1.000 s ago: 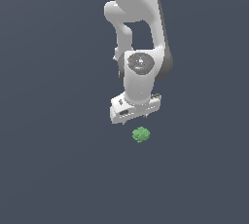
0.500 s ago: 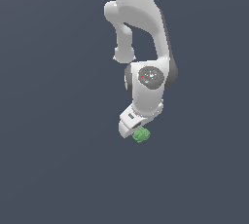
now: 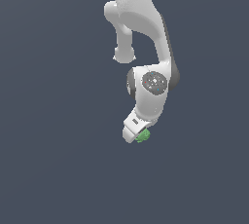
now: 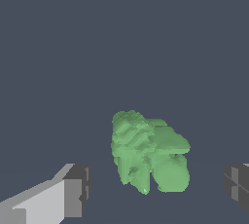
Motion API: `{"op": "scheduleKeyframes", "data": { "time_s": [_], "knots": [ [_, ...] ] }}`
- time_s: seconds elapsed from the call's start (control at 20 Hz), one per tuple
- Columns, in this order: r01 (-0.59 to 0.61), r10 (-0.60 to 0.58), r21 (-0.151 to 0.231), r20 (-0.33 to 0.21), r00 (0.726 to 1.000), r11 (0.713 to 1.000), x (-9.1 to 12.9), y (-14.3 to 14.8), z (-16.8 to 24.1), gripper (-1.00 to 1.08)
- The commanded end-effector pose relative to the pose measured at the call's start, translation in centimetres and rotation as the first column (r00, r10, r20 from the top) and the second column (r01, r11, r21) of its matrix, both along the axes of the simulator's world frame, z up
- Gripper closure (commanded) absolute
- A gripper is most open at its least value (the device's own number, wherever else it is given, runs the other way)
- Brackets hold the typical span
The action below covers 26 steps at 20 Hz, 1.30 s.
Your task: Pick up the object and move it to a goal position.
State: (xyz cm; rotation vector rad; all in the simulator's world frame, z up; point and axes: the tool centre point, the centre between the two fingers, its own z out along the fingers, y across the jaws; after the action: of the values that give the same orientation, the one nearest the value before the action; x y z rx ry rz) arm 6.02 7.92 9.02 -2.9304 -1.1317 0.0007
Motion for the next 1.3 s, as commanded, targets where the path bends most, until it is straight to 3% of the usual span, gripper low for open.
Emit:
{"op": "scheduleKeyframes", "data": {
  "time_s": [0.0, 0.9, 0.95, 1.25],
  "knots": [
    [0.0, 0.0, 0.0, 0.0, 1.0, 1.0, 0.0, 0.0, 0.0, -0.92],
    [-0.006, 0.006, 0.0, 0.0, 1.0, 1.0, 0.0, 0.1, -5.0, -0.92],
    [-0.006, 0.006, 0.0, 0.0, 1.0, 1.0, 0.0, 0.1, -5.0, 1.08],
    [-0.006, 0.006, 0.0, 0.0, 1.0, 1.0, 0.0, 0.1, -5.0, 1.08]
  ]
}}
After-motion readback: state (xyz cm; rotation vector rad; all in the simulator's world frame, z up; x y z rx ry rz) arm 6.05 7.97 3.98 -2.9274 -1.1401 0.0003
